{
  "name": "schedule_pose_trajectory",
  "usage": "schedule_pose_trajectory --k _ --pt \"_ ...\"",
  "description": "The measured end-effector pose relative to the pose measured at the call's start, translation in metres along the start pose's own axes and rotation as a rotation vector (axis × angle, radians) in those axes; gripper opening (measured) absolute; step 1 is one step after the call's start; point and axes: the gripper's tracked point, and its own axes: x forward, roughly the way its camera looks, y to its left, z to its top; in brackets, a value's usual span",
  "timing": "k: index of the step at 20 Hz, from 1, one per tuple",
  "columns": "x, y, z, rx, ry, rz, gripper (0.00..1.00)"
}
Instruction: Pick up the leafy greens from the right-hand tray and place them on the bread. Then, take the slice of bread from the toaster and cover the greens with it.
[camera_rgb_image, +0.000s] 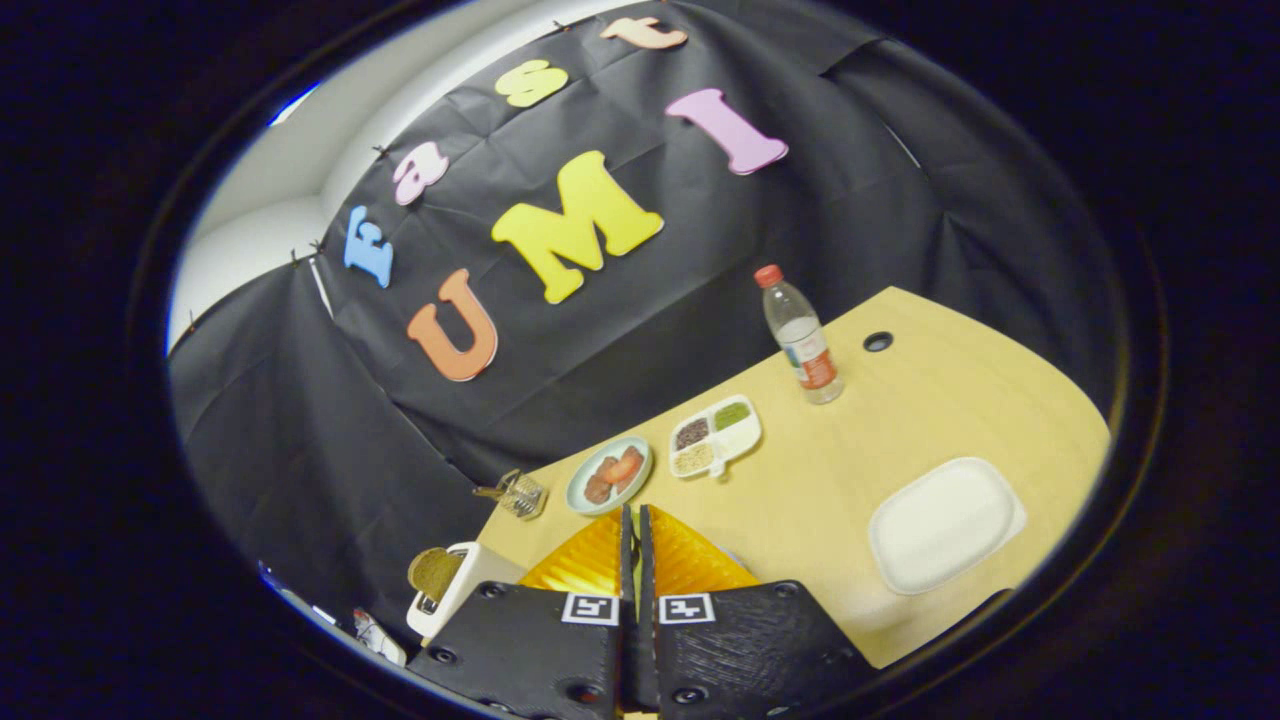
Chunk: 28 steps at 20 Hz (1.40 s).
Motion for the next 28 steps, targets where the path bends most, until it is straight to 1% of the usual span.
schedule_pose_trajectory --k 4,6,9,11,15,18,23,25,26,28 --pt "0.039 0.043 -0.04 -0.014 0.04 0.044 0.0" --pt "0.056 0.054 -0.061 -0.028 0.065 0.052 0.0" --pt "0.071 0.064 -0.083 -0.016 0.092 0.069 0.0" --pt "0.077 0.056 -0.089 -0.036 0.093 0.054 0.0" --pt "0.075 0.029 -0.097 -0.089 0.085 0.003 0.0" --pt "0.076 0.0 -0.103 -0.121 0.097 -0.055 0.0" --pt "0.074 -0.027 -0.107 -0.148 0.11 -0.088 0.0" --pt "0.073 -0.039 -0.111 -0.201 0.12 -0.116 0.07" --pt "0.076 -0.044 -0.114 -0.219 0.129 -0.119 0.07" --pt "0.077 -0.054 -0.118 -0.241 0.139 -0.135 0.2"
